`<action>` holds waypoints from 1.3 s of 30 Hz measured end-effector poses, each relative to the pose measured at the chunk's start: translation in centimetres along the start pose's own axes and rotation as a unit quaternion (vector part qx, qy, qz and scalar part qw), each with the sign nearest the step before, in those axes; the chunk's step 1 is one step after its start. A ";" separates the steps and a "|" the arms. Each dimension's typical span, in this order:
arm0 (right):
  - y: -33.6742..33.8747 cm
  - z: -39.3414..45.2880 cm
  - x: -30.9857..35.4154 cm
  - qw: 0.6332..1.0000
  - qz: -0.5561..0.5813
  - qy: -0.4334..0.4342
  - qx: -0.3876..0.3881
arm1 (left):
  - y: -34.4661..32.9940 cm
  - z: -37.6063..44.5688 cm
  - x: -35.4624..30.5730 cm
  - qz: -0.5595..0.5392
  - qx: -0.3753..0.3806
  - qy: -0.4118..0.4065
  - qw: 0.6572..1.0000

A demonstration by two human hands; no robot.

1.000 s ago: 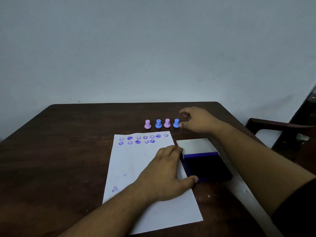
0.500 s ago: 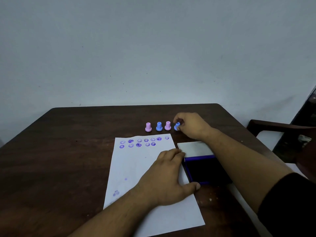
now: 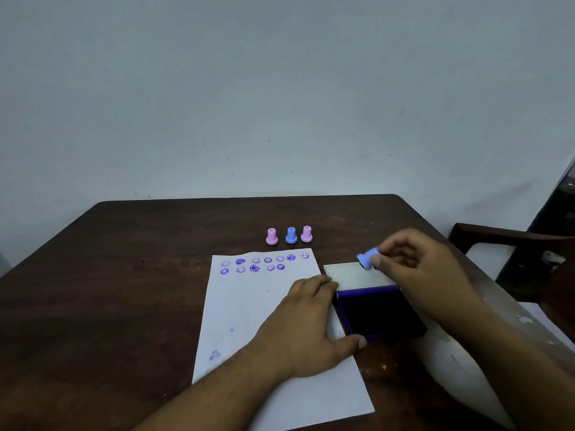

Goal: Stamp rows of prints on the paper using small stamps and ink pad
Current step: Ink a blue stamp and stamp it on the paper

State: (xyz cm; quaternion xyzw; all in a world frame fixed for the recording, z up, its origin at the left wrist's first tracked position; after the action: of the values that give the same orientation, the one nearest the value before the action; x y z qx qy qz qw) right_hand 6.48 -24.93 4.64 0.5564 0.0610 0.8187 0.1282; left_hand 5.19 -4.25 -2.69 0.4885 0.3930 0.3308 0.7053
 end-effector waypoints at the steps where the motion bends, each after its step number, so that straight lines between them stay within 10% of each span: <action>1: 0.8 -1.2 -0.2 1.000 0.006 -0.014 -0.006 | 0.0 0.0 0.0 0.001 0.008 0.001 1.000; 39: -1.2 -6.0 -1.8 0.982 -0.162 0.098 0.012 | 0.2 -0.2 -0.5 0.010 0.013 0.003 1.000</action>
State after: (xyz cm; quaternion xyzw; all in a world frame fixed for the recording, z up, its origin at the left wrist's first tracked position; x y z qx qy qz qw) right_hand 1.69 -23.99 0.43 0.4575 0.1726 0.8371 0.2453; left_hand 4.76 -4.48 -2.42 0.5002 0.3946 0.3340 0.6946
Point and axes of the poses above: each hand's wrist, its own z-axis towards the middle knuckle, its own y-axis out of the back of the hand, x = y × z, the point moved 4 cm from there along z, towards the middle knuckle, and after that the axes turned 12 degrees about z, right-handed, at the moved point
